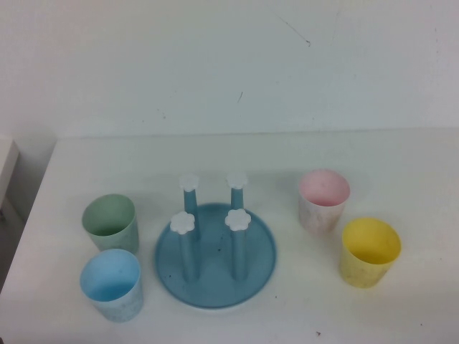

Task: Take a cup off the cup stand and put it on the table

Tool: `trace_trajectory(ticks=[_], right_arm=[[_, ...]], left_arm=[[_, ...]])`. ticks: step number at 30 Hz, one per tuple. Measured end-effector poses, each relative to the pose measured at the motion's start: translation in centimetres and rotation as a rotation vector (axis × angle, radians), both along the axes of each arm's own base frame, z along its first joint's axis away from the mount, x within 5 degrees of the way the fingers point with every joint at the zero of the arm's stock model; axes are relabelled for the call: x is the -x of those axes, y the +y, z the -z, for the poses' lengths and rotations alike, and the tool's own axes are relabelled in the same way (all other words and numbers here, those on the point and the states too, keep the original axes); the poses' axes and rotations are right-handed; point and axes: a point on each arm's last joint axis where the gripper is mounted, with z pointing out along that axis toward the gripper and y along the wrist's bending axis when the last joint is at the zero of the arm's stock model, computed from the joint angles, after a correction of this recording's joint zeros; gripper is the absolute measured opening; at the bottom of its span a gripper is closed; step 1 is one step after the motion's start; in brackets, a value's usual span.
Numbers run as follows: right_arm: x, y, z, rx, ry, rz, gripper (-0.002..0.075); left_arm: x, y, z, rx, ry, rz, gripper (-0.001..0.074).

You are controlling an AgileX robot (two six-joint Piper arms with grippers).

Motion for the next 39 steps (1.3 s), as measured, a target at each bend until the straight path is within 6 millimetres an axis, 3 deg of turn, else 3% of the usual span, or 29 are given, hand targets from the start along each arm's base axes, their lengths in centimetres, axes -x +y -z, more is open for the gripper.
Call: trace_trajectory(ticks=[39], right_arm=[[0.01, -0.28, -0.01, -0.007, -0.001, 0.060, -0.0001]], left_arm=[[0.00, 0.00, 0.00, 0.002, 0.000, -0.001, -0.0002]])
